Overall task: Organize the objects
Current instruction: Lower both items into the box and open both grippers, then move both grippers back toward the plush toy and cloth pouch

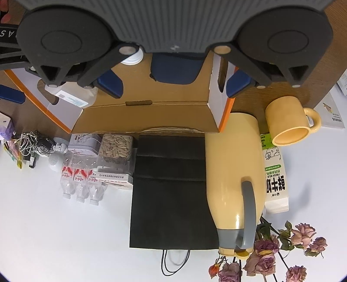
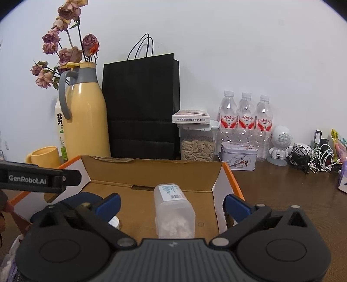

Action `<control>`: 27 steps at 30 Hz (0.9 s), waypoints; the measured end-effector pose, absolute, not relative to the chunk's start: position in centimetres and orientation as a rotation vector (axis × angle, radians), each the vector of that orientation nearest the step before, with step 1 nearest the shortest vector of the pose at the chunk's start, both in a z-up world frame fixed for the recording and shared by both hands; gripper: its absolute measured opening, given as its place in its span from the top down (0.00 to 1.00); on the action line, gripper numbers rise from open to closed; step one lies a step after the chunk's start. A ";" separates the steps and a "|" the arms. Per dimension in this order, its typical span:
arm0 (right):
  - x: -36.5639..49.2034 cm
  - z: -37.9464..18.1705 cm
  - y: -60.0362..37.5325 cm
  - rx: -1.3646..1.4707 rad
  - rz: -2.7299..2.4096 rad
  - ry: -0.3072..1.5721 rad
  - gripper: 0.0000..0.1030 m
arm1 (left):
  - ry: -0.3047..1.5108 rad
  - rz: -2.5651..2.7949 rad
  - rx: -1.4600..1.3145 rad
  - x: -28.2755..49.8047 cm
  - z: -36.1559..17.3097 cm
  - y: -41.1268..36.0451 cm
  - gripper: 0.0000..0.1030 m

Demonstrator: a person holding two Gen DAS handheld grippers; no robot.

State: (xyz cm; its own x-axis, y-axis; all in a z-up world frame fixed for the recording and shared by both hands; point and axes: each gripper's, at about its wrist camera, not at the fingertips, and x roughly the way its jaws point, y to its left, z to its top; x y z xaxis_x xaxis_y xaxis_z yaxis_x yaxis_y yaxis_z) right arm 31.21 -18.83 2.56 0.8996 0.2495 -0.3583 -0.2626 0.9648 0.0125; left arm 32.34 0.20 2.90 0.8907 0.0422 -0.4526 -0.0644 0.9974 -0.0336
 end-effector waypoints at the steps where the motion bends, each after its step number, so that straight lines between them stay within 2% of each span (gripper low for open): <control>1: 31.1 2.6 -18.8 -0.036 0.265 0.365 0.00 | 0.466 0.054 -0.049 32.2 3.0 0.2 0.00; 14: 28.7 4.6 -19.6 -0.021 0.277 0.322 0.00 | 0.384 0.041 -0.071 29.0 5.1 0.3 0.00; 27: 25.3 6.1 -18.8 -0.061 0.318 0.315 0.00 | 0.375 0.062 -0.042 25.0 6.2 1.1 0.00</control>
